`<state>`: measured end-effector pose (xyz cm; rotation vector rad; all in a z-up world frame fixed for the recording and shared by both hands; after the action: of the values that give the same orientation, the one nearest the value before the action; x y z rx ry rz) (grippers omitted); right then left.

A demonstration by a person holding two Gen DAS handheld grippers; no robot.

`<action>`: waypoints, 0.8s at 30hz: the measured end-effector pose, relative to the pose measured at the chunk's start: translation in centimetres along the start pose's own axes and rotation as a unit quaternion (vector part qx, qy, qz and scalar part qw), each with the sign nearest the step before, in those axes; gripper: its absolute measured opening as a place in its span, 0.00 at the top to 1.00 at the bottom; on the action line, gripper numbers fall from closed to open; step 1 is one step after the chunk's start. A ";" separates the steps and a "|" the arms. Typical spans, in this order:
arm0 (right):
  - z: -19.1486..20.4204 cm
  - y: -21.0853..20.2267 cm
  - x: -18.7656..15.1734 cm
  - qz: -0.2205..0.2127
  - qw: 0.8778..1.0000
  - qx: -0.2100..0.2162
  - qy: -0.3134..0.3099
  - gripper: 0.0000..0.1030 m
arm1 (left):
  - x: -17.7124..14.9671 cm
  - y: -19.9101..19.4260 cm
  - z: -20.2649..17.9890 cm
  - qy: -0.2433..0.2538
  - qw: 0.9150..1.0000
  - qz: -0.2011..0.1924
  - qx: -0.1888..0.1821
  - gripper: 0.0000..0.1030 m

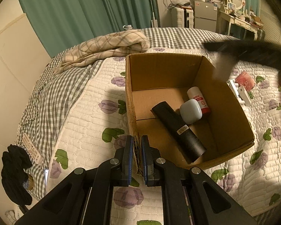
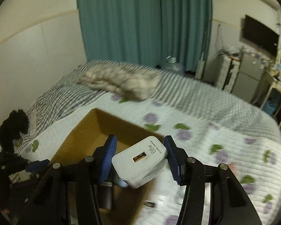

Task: Organize rigid objects
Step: 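Lower the white charger into the box and open the right tool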

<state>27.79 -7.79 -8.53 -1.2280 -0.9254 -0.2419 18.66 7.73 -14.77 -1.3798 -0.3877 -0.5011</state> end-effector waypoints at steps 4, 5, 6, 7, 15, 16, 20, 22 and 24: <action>2.1 5.2 -2.4 0.051 0.999 0.007 -0.007 0.49 | 0.0 -0.1 0.1 -0.003 1.000 0.001 -0.002 0.92; 2.4 6.1 -3.0 0.062 0.998 0.007 -0.009 0.49 | 0.0 -0.1 0.1 -0.003 1.000 0.001 -0.003 0.92; 2.6 6.8 -3.5 0.071 0.997 0.009 -0.010 0.49 | 0.0 -0.1 0.1 -0.003 1.000 0.001 -0.003 0.92; 2.8 7.4 -3.9 0.078 0.997 0.010 -0.009 0.49 | 0.0 -0.1 0.1 -0.004 1.000 0.001 -0.003 0.92; 2.7 7.0 -4.8 0.083 0.996 0.017 -0.014 0.49 | 0.1 0.0 0.2 -0.006 1.000 0.002 -0.003 0.92; 2.6 6.6 -4.7 0.080 0.997 0.014 -0.014 0.49 | 0.2 0.0 0.2 -0.006 1.000 0.002 -0.003 0.92; 0.7 2.6 -2.6 0.028 1.000 0.009 0.001 0.24 | 0.2 0.1 0.2 -0.007 1.000 0.003 -0.002 0.92; -0.6 0.6 -1.7 0.012 1.000 0.007 0.005 0.23 | 0.2 0.1 0.3 -0.007 1.000 0.003 -0.002 0.92; -2.4 -1.5 -0.9 -0.003 1.000 -0.012 0.005 0.23 | 0.2 0.2 0.3 -0.009 1.000 0.005 -0.001 0.92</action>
<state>27.48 -10.73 -8.20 -1.2448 -0.9202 -0.2634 18.97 8.05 -14.79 -1.3892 -0.3954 -0.4816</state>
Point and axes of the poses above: each gripper's, at about its wrist camera, not at the fingertips, and y roughly the way its jaws point, z to its left, x to its top, the point moved 10 cm from there along y, roughly the way its jaws point, and after that the axes turned 3 degrees about -y, right-handed, at the moved point
